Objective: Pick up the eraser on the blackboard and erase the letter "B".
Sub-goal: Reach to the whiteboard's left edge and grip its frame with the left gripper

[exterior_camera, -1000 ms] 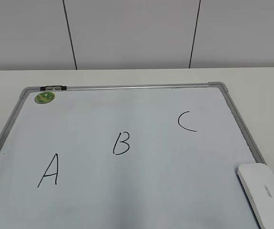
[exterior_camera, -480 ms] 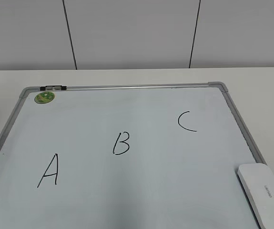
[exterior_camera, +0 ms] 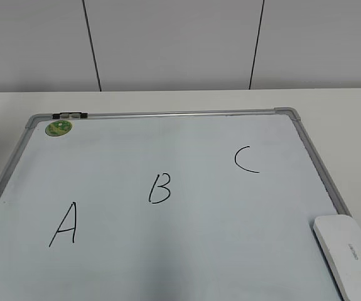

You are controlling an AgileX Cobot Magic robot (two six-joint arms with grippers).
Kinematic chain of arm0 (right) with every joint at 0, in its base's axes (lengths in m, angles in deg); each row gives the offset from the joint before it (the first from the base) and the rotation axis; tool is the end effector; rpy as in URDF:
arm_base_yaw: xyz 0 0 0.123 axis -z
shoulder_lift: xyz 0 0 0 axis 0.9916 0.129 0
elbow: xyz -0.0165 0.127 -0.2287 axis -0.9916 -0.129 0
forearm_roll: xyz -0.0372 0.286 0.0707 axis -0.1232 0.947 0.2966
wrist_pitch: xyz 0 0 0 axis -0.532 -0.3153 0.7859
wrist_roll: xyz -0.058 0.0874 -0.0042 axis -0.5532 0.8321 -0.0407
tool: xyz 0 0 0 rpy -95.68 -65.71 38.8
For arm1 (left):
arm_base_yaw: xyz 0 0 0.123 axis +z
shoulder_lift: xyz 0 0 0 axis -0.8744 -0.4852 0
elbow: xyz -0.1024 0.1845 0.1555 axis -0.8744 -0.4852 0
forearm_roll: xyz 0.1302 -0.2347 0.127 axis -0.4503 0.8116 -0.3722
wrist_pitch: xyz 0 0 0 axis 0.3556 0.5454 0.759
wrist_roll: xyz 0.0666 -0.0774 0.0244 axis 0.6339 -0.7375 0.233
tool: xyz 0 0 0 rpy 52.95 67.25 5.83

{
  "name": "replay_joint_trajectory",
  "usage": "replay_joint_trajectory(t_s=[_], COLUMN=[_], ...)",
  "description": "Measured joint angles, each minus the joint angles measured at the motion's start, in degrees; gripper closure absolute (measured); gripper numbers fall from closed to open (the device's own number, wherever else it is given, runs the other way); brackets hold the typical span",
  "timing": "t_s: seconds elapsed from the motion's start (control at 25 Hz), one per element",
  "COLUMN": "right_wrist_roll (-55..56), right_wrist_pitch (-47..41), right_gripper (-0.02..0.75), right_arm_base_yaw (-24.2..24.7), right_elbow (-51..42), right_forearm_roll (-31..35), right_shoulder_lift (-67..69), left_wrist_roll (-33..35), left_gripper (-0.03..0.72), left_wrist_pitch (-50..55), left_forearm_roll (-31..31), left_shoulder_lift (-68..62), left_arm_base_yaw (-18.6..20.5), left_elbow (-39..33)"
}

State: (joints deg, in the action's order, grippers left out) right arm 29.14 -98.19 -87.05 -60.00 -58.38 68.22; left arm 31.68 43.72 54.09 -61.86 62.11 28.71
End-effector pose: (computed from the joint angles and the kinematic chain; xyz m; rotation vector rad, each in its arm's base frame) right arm 0.0639 0.0000 0.2855 -0.0497 2.1141 -0.0018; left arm 0.3694 0.0085 0.2440 -0.0475 2.7732 0.0176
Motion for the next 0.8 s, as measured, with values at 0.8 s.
replay_joint_trajectory(t_s=[0.8], right_wrist_roll=[0.00], right_wrist_pitch=[0.00], right_gripper=[0.149], right_arm_base_yaw=[0.00], right_elbow=[0.00], right_forearm_roll=[0.00], right_shoulder_lift=[0.00], left_wrist_roll=[0.41], left_gripper=[0.353], left_wrist_pitch=[-2.90], left_forearm_roll=[0.78], left_shoulder_lift=[-14.92], left_arm_base_yaw=[0.00], left_elbow=[1.39])
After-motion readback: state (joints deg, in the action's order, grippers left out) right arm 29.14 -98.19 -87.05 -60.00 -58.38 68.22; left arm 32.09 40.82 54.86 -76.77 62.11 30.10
